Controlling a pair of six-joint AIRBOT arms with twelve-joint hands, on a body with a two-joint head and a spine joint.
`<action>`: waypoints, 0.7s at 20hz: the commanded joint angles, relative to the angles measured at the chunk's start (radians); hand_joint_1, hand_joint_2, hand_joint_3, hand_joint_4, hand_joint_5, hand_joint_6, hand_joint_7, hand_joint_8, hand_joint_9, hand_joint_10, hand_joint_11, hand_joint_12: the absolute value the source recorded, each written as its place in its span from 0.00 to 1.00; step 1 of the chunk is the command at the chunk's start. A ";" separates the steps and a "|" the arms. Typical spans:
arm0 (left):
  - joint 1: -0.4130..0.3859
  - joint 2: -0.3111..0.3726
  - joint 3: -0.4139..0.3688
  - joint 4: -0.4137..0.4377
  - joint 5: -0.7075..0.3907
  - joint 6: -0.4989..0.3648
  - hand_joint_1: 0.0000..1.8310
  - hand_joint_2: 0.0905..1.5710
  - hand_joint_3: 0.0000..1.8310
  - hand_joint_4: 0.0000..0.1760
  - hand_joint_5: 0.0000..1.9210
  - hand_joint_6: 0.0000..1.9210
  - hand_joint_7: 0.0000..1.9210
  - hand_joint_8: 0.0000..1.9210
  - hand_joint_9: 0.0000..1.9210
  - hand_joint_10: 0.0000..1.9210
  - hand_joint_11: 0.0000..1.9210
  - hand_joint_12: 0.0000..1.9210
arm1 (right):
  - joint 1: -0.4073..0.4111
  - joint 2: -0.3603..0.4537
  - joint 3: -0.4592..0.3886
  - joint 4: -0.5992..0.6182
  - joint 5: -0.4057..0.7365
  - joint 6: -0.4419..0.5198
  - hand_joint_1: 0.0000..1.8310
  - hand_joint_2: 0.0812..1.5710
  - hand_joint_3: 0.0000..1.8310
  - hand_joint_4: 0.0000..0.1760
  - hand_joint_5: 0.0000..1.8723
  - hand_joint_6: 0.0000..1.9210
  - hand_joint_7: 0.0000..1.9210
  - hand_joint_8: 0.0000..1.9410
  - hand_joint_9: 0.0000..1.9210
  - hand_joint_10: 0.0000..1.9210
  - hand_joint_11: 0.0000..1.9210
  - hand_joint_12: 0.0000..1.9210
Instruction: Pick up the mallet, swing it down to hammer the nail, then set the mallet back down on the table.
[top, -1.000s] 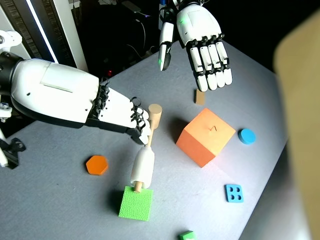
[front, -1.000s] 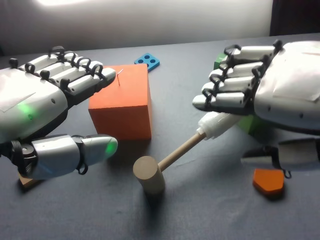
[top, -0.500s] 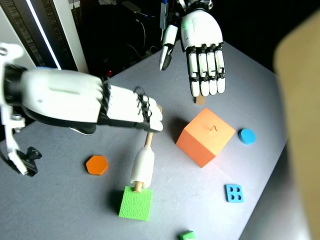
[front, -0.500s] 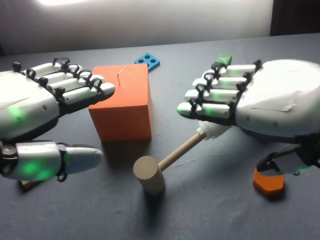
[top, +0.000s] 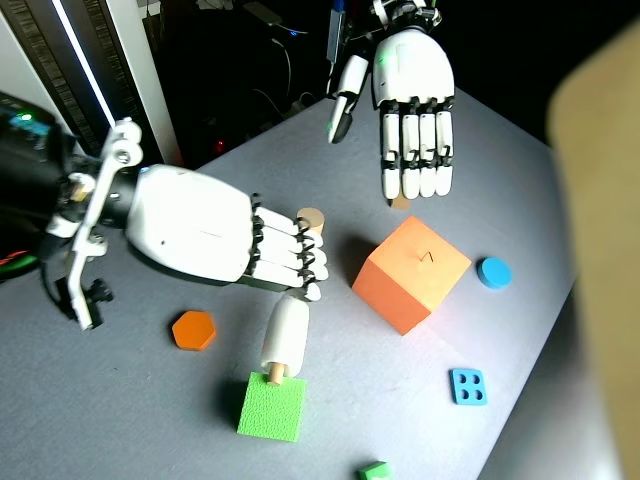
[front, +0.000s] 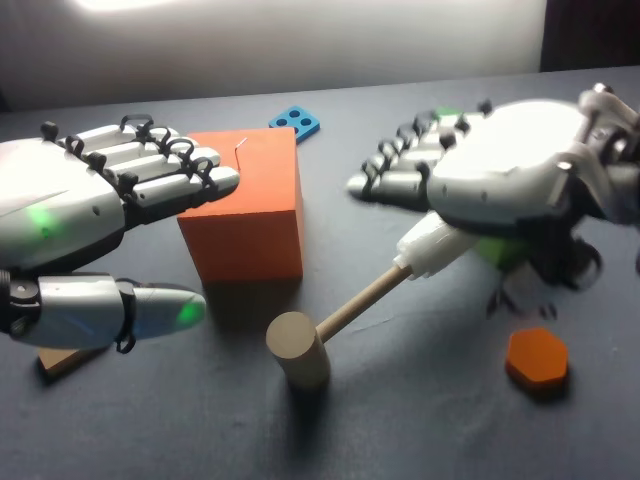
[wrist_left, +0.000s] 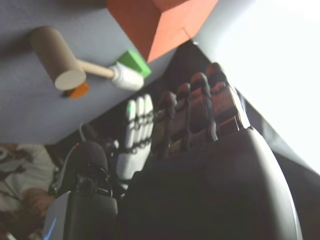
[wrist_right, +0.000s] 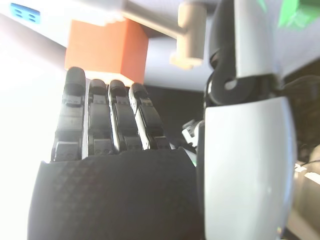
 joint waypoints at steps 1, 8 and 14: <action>-0.006 -0.004 0.007 -0.009 -0.126 -0.011 0.00 0.80 0.00 0.00 0.03 0.00 0.02 0.00 0.02 0.00 0.00 0.08 | 0.010 -0.011 0.002 -0.192 -0.027 0.119 0.65 0.48 0.00 0.00 0.00 0.00 0.00 0.00 0.00 0.00 0.00 0.11; 0.048 -0.044 0.042 0.001 -0.148 -0.031 0.00 0.81 0.00 0.00 0.03 0.00 0.03 0.00 0.02 0.00 0.00 0.08 | -0.037 -0.121 0.068 -0.396 -0.090 0.309 0.61 0.50 0.00 0.00 0.00 0.00 0.00 0.00 0.00 0.00 0.00 0.12; 0.070 -0.080 0.068 -0.005 -0.148 -0.033 0.00 0.80 0.00 0.00 0.05 0.00 0.04 0.00 0.04 0.00 0.00 0.11 | -0.073 -0.186 0.135 -0.396 -0.094 0.333 0.61 0.54 0.01 0.00 0.00 0.00 0.00 0.00 0.00 0.00 0.00 0.09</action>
